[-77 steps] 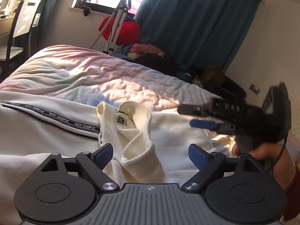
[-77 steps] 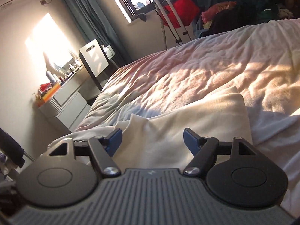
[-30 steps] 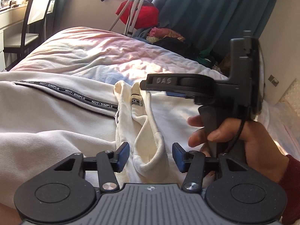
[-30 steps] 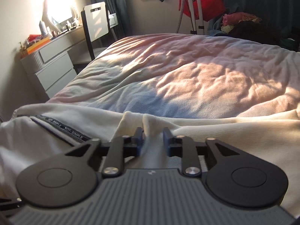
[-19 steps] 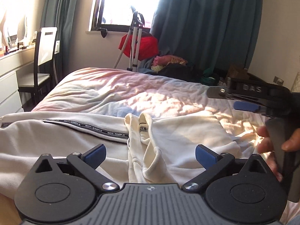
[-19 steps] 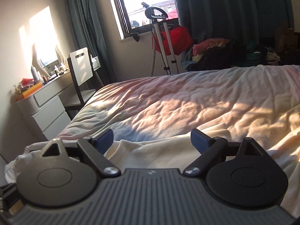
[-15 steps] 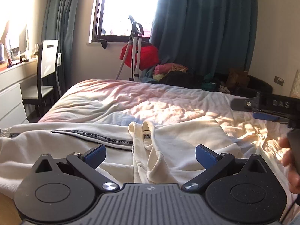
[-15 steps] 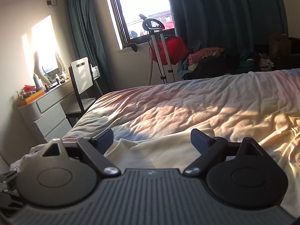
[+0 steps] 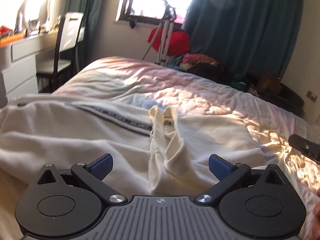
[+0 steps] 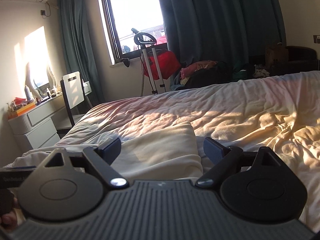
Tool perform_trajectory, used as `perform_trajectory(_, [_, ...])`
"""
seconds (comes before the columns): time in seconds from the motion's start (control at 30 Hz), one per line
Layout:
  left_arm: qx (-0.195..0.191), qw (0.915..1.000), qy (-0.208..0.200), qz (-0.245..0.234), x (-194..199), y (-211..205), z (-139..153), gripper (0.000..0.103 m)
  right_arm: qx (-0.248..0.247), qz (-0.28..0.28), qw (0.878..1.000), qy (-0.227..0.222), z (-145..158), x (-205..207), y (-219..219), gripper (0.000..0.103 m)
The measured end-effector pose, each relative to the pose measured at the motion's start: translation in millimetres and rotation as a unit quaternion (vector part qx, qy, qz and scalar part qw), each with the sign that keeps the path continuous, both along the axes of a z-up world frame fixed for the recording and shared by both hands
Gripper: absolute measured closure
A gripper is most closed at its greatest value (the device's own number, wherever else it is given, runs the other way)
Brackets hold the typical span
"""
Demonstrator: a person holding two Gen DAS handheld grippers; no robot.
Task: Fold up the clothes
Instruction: 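Open the left tool and release the drawstring onto the sweatpants, then grasp the folded sweatpants waistband end with the left tool and lift it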
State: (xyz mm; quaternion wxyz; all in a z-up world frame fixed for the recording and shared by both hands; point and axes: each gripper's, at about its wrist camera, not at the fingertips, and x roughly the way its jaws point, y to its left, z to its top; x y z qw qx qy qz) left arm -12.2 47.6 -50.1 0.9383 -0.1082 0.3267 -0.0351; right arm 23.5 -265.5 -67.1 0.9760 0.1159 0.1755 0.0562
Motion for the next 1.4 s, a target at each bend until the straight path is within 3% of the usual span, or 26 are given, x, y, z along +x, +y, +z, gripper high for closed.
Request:
perform_trajectory(0.07, [-0.041,0.9971,0.043,0.048,4,30,-5,0.0,-0.002,-0.006,1.0,0.005,-3,-3,-1,0.012])
perform_trajectory(0.13, [-0.09,0.9862,0.084,0.111,6,69,-9,0.0,-0.006,-0.016,1.0,0.011,-5,-4,-3,0.012])
perform_trajectory(0.27, [-0.163,0.9463,0.135,0.245,-8,141,-6,0.0,0.004,-0.029,0.999,0.024,-11,-2,-8,0.012])
perform_trajectory(0.43, [-0.223,0.9197,0.161,0.28,-12,199,-11,0.0,0.007,-0.02,0.999,0.047,-20,6,-5,0.012])
perform_trajectory(0.6, [-0.274,0.8937,0.189,0.301,-1,226,-53,0.001,0.007,-0.003,0.998,0.066,-28,16,5,0.012])
perform_trajectory(0.67, [-0.292,0.8834,0.176,0.322,1,232,-59,0.001,0.0,0.0,0.997,0.071,-31,19,9,0.012])
perform_trajectory(0.83, [-0.285,0.8966,0.086,0.328,12,246,-49,0.011,-0.008,0.002,0.997,0.073,-36,22,14,0.012])
perform_trajectory(0.93, [-0.287,0.8915,0.061,0.345,17,258,-56,0.015,-0.016,0.005,0.997,0.072,-39,30,20,0.012])
perform_trajectory(0.97, [-0.283,0.8867,0.061,0.36,19,261,-59,0.025,-0.02,0.006,0.997,0.071,-40,33,22,0.012])
perform_trajectory(1.03, [-0.275,0.8766,0.062,0.39,22,266,-66,0.033,-0.033,0.009,0.997,0.069,-44,41,27,0.012])
perform_trajectory(1.1, [-0.237,0.8792,0.037,0.412,21,266,-62,0.036,-0.048,0.017,0.995,0.08,-51,47,34,0.012])
perform_trajectory(1.2, [-0.184,0.8902,0.022,0.416,29,258,-54,0.042,-0.072,0.031,0.992,0.097,-61,55,43,0.012])
perform_trajectory(1.27, [-0.151,0.8982,0.007,0.413,32,250,-46,0.064,-0.088,0.04,0.989,0.109,-68,61,50,0.012])
perform_trajectory(1.4, [-0.102,0.9141,-0.053,0.389,41,230,-24,0.084,-0.119,0.057,0.983,0.131,-82,72,63,0.01])
